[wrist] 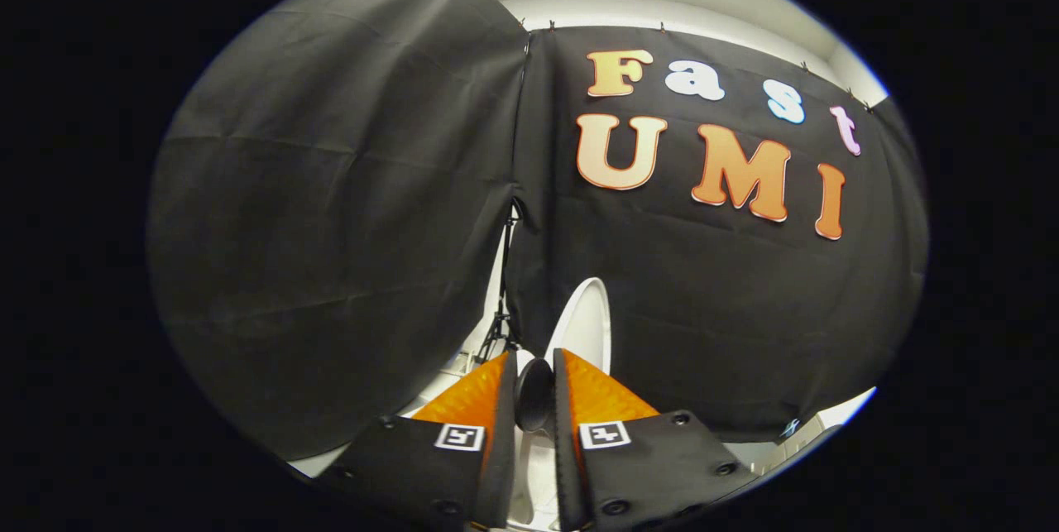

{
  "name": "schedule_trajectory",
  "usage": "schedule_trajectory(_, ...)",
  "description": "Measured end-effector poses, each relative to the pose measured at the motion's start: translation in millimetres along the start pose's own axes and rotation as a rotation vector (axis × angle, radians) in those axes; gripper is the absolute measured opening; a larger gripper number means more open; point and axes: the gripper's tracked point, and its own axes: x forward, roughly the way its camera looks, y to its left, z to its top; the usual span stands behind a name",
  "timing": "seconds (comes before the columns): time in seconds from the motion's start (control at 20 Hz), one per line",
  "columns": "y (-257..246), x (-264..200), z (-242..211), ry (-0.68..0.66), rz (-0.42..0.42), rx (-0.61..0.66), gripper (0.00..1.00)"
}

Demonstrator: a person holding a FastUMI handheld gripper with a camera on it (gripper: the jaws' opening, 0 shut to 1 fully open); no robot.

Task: Open the toilet lid.

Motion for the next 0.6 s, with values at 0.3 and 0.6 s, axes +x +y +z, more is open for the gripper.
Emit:
schedule_trajectory(0.3, -32.6, -7.2, 8.0, -0.02, 0.025, 0.119, 0.83)
schedule_trajectory(0.6, -78.1, -55.9, 48.7, -0.152, 0.117, 0.089, 0.95)
